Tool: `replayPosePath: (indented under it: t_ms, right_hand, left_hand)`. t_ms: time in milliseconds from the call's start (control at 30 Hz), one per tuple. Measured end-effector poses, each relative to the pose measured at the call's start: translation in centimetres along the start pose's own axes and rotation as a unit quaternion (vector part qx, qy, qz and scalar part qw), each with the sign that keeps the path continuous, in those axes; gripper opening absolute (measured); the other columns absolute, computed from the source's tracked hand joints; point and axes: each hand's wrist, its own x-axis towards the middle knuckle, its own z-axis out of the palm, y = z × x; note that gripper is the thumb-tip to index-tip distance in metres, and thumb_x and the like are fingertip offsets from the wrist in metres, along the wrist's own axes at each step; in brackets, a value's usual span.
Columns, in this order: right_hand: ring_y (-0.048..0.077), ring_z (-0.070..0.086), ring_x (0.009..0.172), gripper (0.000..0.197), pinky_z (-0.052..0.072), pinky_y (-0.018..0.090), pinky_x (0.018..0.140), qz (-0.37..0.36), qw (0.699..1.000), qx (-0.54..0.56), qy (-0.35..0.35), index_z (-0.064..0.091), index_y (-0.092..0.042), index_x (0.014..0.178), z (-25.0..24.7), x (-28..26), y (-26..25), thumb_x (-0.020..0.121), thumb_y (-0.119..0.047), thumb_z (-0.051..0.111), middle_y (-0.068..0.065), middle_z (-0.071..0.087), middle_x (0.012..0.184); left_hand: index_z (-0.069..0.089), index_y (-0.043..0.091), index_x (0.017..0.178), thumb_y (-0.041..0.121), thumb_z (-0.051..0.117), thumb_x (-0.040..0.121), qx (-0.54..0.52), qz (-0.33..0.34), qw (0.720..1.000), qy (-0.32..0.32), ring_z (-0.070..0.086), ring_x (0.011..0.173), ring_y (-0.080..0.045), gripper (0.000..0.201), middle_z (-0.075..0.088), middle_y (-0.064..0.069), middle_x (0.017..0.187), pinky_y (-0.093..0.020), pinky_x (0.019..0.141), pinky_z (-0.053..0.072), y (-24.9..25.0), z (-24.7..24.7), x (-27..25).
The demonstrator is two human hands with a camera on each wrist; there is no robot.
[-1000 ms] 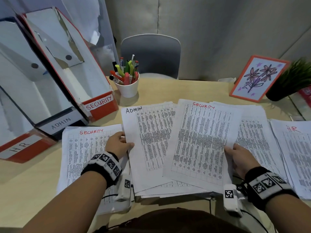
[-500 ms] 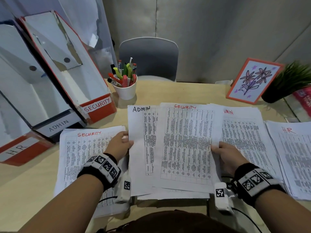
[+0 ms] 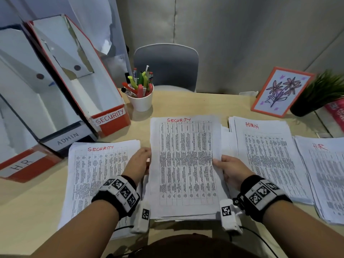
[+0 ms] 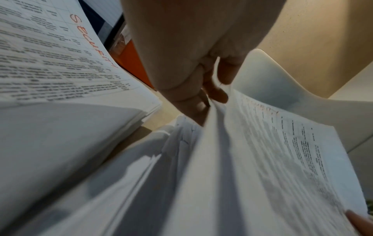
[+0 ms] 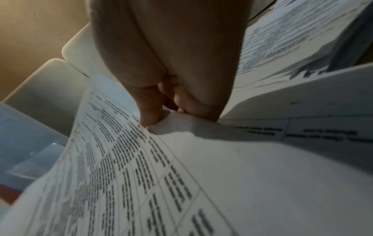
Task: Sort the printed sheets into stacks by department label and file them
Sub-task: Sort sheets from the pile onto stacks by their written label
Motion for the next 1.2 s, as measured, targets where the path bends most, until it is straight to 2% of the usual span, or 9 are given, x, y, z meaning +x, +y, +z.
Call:
replayPosePath:
  t_ms: [100,233,400,533,667,800,1000,1133,1200]
  right_hand:
    - [-0.002,0.045,0.030,0.022,0.033,0.011,0.031,-0.011,0.999,-0.031,0.011,0.058,-0.003,0.075,-0.2,0.3,0.4,0.095,-0.001,0.050,-0.007,0.052,0.040]
    - [0.001,0.052,0.041,0.016,0.039,0.014,0.040,-0.016,0.995,-0.093,0.010,0.065,-0.001,0.079,-0.3,0.6,1.0,0.092,-0.006,0.057,0.000,0.060,0.055]
    - [0.031,0.068,0.094,0.013,0.051,0.046,0.092,0.001,0.992,-0.127,0.005,0.072,-0.005,0.093,0.0,0.9,1.2,0.088,-0.014,0.064,0.016,0.073,0.095]
    - [0.017,0.061,0.084,0.005,0.045,0.033,0.086,-0.014,0.987,-0.159,-0.003,0.067,-0.015,0.085,1.0,0.7,0.8,0.089,-0.014,0.064,0.001,0.067,0.084]
    - [0.013,0.062,0.101,0.014,0.042,0.028,0.093,-0.034,0.979,-0.198,-0.013,0.072,-0.014,0.093,0.3,1.1,0.6,0.087,-0.005,0.063,-0.001,0.070,0.101]
    - [0.020,0.055,0.110,0.020,0.039,0.032,0.089,-0.041,0.962,-0.268,0.036,0.068,-0.019,0.098,-1.6,1.7,0.2,0.088,-0.004,0.062,0.004,0.064,0.111]
    - [0.032,0.056,0.099,0.069,0.047,0.043,0.084,-0.030,0.944,-0.302,0.131,0.032,-0.017,0.140,-4.1,2.5,-0.7,0.083,-0.008,0.070,0.020,0.058,0.119]
    - [0.028,0.061,0.097,0.073,0.049,0.046,0.086,-0.024,0.920,-0.371,0.124,0.055,-0.017,0.121,-6.3,4.0,0.0,0.058,-0.046,0.080,0.010,0.067,0.109]
    - [0.028,0.061,0.093,0.046,0.048,0.045,0.086,-0.035,0.920,-0.370,0.126,0.063,-0.013,0.105,-6.1,3.8,-0.1,0.069,-0.038,0.078,0.011,0.069,0.103]
  left_hand:
    - [0.062,0.021,0.099,0.063,0.074,0.065,0.058,0.009,0.998,-0.009,0.060,0.092,-0.017,0.055,0.065,0.002,0.100,-0.036,0.083,0.047,-0.5,-0.2,-0.1]
    - [0.065,0.023,0.094,0.045,0.080,0.066,0.160,0.034,0.986,-0.008,0.058,0.100,-0.008,0.038,0.065,0.009,0.103,-0.032,0.094,0.042,-0.4,-0.5,-0.7]
    - [0.066,0.017,0.097,0.076,0.062,0.061,0.184,-0.018,0.981,-0.056,0.064,0.087,-0.016,0.069,0.068,0.002,0.090,-0.040,0.090,0.050,-0.2,-1.5,-1.8]
    - [0.068,0.012,0.099,0.037,0.073,0.080,0.254,-0.025,0.966,-0.039,0.067,0.086,-0.016,0.032,0.071,-0.002,0.093,-0.031,0.078,0.056,-1.0,-2.4,-1.7]
    - [0.066,0.013,0.099,0.031,0.067,0.086,0.237,-0.032,0.971,0.015,0.062,0.077,-0.009,0.023,0.067,0.001,0.087,-0.018,0.061,0.047,-0.8,-4.8,-2.4]
    - [0.068,0.014,0.096,0.031,0.069,0.085,0.252,-0.056,0.963,0.077,0.065,0.079,-0.014,0.020,0.069,-0.001,0.087,-0.028,0.071,0.055,-0.6,-10.1,-3.4]
    - [0.071,0.009,0.082,0.026,0.074,0.081,0.324,-0.124,0.927,0.144,0.064,0.076,-0.016,0.017,0.070,-0.004,0.084,-0.027,0.066,0.049,-1.1,-17.9,-4.7]
    - [0.072,0.005,0.092,0.032,0.074,0.080,0.402,-0.159,0.889,0.155,0.062,0.080,-0.023,0.030,0.068,-0.010,0.091,-0.030,0.071,0.048,-1.7,-19.9,-4.7]
    - [0.071,0.006,0.092,0.032,0.073,0.080,0.406,-0.161,0.885,0.159,0.063,0.081,-0.023,0.028,0.068,-0.010,0.092,-0.031,0.073,0.051,-2.0,-20.2,-4.5]
